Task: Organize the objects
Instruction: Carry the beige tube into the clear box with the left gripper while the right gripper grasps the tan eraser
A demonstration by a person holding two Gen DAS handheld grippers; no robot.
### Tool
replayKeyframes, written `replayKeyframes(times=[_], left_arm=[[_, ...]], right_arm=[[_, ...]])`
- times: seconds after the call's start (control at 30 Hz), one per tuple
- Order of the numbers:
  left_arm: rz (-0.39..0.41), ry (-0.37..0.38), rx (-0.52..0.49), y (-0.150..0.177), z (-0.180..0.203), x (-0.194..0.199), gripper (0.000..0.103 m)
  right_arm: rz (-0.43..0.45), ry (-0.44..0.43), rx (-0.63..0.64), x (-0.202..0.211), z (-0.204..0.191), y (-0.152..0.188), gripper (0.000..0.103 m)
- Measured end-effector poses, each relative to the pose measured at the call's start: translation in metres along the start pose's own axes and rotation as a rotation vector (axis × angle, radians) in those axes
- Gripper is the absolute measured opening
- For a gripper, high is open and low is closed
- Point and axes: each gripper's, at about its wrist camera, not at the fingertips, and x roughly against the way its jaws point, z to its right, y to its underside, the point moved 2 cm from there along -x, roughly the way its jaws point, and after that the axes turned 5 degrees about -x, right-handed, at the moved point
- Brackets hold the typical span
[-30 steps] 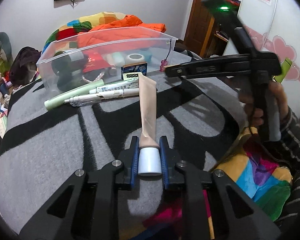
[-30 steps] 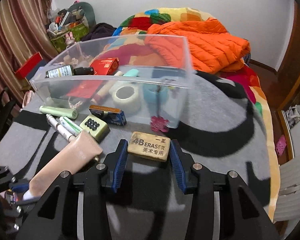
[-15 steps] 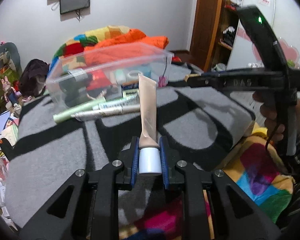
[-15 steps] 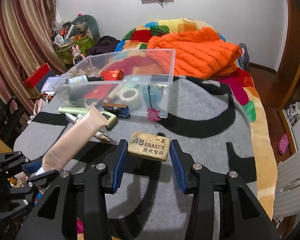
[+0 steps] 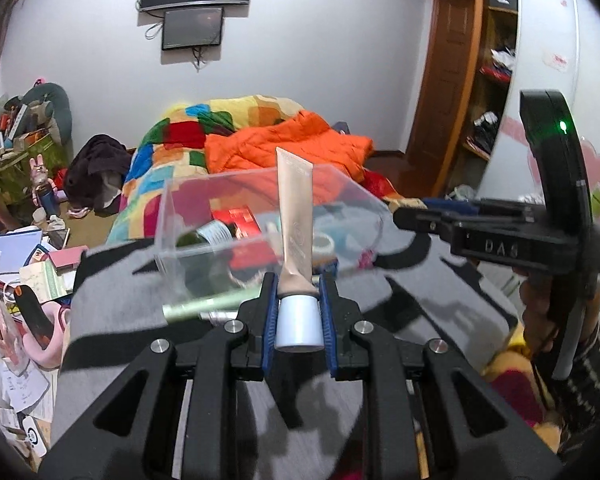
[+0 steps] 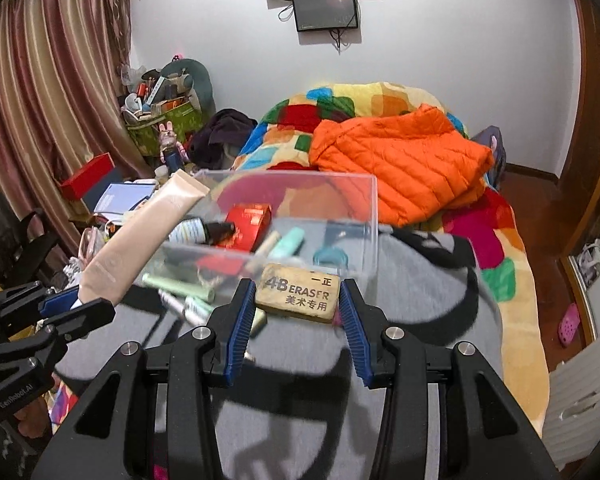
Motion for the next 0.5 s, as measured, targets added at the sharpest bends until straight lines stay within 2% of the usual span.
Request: replayKeyframes(times=[0.27,0.5], left_arm=[[-0.029,-0.04,0.044,-0.031,-0.024,-0.034,0.02],[-0.126,-0.013,0.074,-0.046,-0.039,-0.079,0.02]], right_arm=[[-0.013,-0.004,-0.016,-0.032,-0.002,-0.031,0.039],[-0.085,-0.001,-0.014,-0.075,-0.006,-0.042,0.039]])
